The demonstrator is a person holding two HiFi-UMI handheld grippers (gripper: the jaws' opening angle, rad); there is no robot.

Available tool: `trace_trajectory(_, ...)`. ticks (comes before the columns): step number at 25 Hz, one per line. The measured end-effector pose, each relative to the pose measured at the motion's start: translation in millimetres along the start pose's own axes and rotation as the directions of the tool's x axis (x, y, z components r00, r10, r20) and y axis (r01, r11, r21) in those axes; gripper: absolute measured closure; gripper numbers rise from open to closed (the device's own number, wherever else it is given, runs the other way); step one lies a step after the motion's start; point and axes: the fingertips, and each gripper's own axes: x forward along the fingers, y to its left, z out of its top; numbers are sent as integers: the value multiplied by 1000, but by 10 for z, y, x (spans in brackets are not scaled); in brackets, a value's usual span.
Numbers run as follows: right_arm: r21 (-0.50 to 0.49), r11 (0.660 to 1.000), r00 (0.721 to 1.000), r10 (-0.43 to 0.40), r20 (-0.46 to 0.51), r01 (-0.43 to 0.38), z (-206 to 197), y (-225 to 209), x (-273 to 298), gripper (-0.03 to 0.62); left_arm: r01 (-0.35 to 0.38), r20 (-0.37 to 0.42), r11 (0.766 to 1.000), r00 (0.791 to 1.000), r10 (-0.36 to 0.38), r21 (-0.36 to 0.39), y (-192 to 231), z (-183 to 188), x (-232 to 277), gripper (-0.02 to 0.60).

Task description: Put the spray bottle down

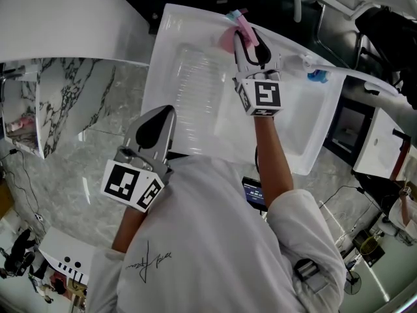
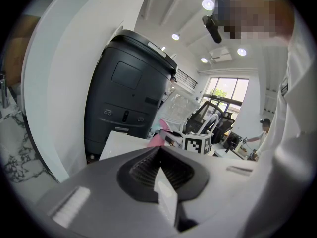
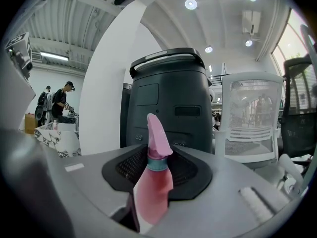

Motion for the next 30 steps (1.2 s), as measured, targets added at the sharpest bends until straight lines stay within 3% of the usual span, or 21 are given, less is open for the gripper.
trace_trajectory(9, 25, 1000, 999, 6, -51, -5, -106, 6, -10, 470, -6, 4, 1000, 1000, 6, -1, -56, 0, -35, 558)
trace_trajectory(30, 50, 999, 998, 2, -61, 2, -69, -6, -52, 444, -9, 21, 1000, 1000, 9, 2, -100, -13, -147, 558)
